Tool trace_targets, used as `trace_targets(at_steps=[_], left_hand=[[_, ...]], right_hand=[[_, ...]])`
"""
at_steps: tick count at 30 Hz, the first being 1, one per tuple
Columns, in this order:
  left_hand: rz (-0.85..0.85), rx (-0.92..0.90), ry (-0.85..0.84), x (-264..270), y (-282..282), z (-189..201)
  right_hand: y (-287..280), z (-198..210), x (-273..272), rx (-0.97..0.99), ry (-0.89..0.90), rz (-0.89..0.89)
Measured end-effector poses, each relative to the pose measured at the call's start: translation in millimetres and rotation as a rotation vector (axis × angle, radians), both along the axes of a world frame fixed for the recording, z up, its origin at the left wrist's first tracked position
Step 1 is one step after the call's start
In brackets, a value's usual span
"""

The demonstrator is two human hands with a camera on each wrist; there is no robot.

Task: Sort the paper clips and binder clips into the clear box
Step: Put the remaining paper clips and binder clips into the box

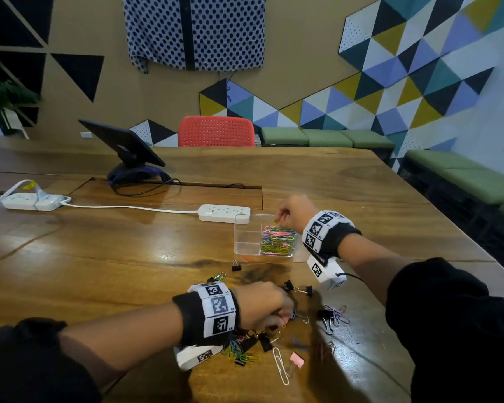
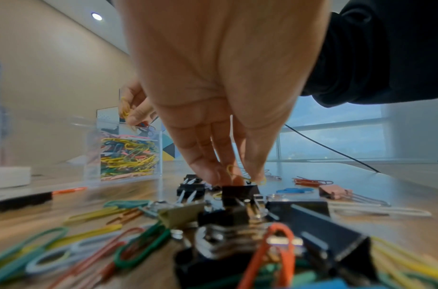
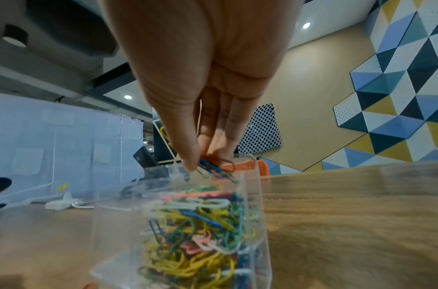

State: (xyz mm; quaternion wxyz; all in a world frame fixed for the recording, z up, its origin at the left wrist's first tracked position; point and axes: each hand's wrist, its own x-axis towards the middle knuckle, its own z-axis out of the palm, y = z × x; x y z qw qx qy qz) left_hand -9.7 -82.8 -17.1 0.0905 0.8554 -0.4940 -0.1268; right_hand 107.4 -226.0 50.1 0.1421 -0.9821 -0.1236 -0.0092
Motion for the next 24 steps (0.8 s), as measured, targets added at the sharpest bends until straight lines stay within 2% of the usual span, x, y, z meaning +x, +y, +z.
trace_targets(at_steps=[3, 6, 11, 16, 19, 22, 24], left_hand=[[0.061, -0.02, 0.03, 5.0, 4.3, -2.1], [0.142, -0.086, 0.035, 13.2, 8.5, 1.0], [0.409, -0.155, 0.058, 39.8, 24.3, 2.9], [0.636, -0.17, -0.003, 66.3, 33.2, 5.1], [0.687, -0.11, -0.035, 78.4, 32.5, 2.5], [0.69, -0.044, -0.096, 87.6, 28.6, 0.9], [0.671, 0.034, -0.106, 92.7, 26.2, -0.3]], right_hand=[[1.0, -5.5, 2.6, -0.06, 0.026, 0.016], [-1.8, -8.4, 2.2, -0.037, 0.004, 0.019], [-9.9, -7.4, -7.2, -0.04, 0.005, 0.077], [-17.1, -1.9, -24.7, -0.04, 0.019, 0.126], [-25.1, -7.4, -35.9, 0.059, -0.034, 0.131], [-32.2, -13.8, -52.9, 0.04, -0.034, 0.182], [-34.6, -12.6, -70.4, 0.0, 0.033, 0.249]])
